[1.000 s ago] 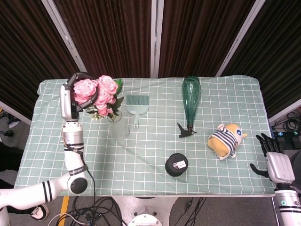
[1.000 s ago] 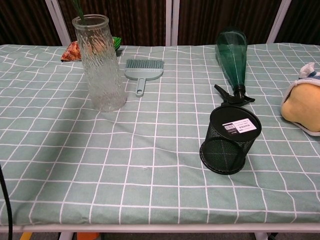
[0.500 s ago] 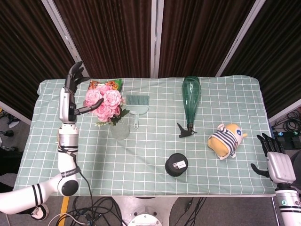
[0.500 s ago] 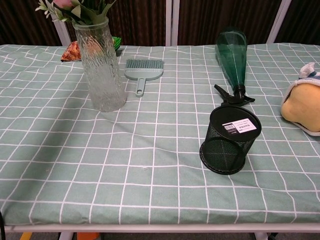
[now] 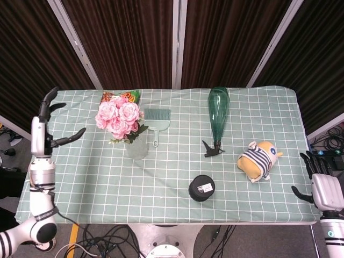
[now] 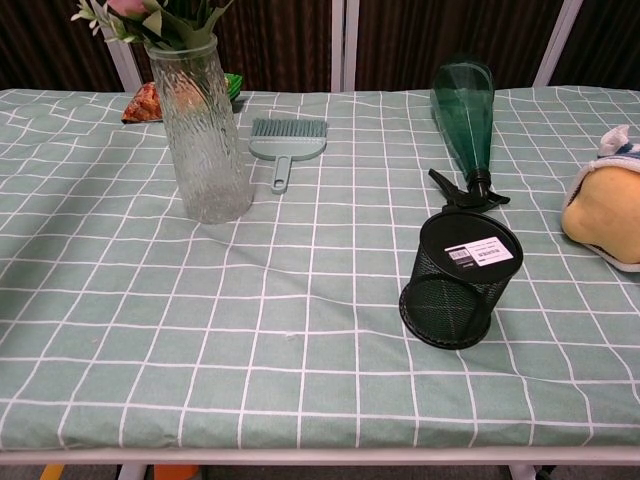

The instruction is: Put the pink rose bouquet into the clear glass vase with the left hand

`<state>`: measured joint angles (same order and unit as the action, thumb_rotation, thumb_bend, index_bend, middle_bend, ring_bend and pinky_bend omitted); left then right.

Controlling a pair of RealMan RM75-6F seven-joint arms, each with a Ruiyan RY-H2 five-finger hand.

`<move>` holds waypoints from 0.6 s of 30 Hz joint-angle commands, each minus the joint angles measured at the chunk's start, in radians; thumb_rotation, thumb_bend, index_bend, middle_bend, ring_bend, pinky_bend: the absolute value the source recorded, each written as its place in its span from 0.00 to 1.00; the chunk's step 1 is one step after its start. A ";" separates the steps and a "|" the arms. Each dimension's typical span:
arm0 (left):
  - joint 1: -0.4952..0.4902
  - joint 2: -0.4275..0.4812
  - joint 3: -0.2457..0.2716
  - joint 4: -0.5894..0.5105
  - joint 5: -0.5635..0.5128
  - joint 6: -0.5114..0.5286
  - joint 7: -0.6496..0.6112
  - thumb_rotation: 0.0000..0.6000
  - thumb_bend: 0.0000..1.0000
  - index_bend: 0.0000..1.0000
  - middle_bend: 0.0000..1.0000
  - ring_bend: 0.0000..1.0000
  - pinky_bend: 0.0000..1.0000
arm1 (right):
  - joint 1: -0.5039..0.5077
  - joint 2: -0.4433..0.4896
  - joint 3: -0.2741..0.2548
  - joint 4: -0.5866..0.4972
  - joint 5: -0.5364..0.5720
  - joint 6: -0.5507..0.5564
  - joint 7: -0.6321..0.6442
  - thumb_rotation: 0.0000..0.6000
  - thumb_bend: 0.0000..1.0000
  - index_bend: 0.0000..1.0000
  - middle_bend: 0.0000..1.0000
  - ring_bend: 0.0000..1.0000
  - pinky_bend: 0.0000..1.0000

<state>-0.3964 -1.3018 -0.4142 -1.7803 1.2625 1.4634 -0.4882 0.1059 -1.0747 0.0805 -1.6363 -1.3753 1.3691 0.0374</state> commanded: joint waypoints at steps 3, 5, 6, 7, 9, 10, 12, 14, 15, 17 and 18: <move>0.134 0.136 0.186 0.011 0.116 0.009 0.063 1.00 0.11 0.18 0.09 0.08 0.24 | -0.013 0.008 -0.003 -0.003 -0.016 0.023 0.012 1.00 0.14 0.03 0.00 0.00 0.00; 0.159 0.146 0.246 0.052 0.164 0.018 0.161 1.00 0.11 0.18 0.09 0.10 0.25 | -0.017 0.003 -0.004 0.001 -0.027 0.035 0.021 1.00 0.14 0.03 0.00 0.00 0.00; 0.172 0.138 0.278 0.087 0.194 0.032 0.245 1.00 0.11 0.18 0.09 0.10 0.26 | -0.021 -0.002 -0.005 0.007 -0.037 0.046 0.028 1.00 0.14 0.02 0.00 0.00 0.00; 0.186 0.122 0.307 0.121 0.221 0.048 0.327 1.00 0.11 0.18 0.10 0.10 0.26 | -0.025 -0.009 -0.007 0.014 -0.048 0.057 0.034 1.00 0.14 0.01 0.00 0.00 0.00; 0.203 0.093 0.340 0.167 0.253 0.068 0.430 1.00 0.11 0.20 0.13 0.11 0.27 | -0.029 -0.017 -0.010 0.024 -0.059 0.068 0.038 1.00 0.15 0.00 0.00 0.00 0.00; 0.211 0.079 0.355 0.189 0.268 0.076 0.481 1.00 0.11 0.21 0.13 0.11 0.27 | -0.031 -0.022 -0.011 0.028 -0.064 0.074 0.038 1.00 0.15 0.00 0.00 0.00 0.00; 0.223 0.057 0.383 0.230 0.303 0.090 0.587 1.00 0.11 0.23 0.14 0.11 0.27 | -0.036 -0.036 -0.014 0.040 -0.078 0.091 0.028 1.00 0.15 0.00 0.00 0.00 0.00; 0.232 0.053 0.401 0.245 0.321 0.092 0.663 1.00 0.11 0.23 0.14 0.11 0.27 | -0.041 -0.052 -0.017 0.052 -0.088 0.107 0.001 1.00 0.16 0.00 0.00 0.00 0.00; 0.236 0.060 0.411 0.239 0.320 0.080 0.701 1.00 0.11 0.23 0.14 0.11 0.27 | -0.043 -0.060 -0.021 0.057 -0.092 0.111 -0.021 1.00 0.16 0.00 0.00 0.00 0.00; 0.238 0.087 0.433 0.204 0.305 0.038 0.725 1.00 0.11 0.21 0.14 0.10 0.25 | -0.045 -0.069 -0.027 0.056 -0.094 0.106 -0.039 1.00 0.16 0.00 0.00 0.00 0.00; 0.238 0.095 0.437 0.194 0.302 0.028 0.725 1.00 0.11 0.19 0.13 0.08 0.23 | -0.044 -0.071 -0.029 0.054 -0.093 0.103 -0.041 1.00 0.16 0.00 0.00 0.00 0.00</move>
<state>-0.1795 -1.2179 -0.0186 -1.5885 1.5435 1.5157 0.1913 0.0637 -1.1399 0.0557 -1.5838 -1.4654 1.4727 0.0026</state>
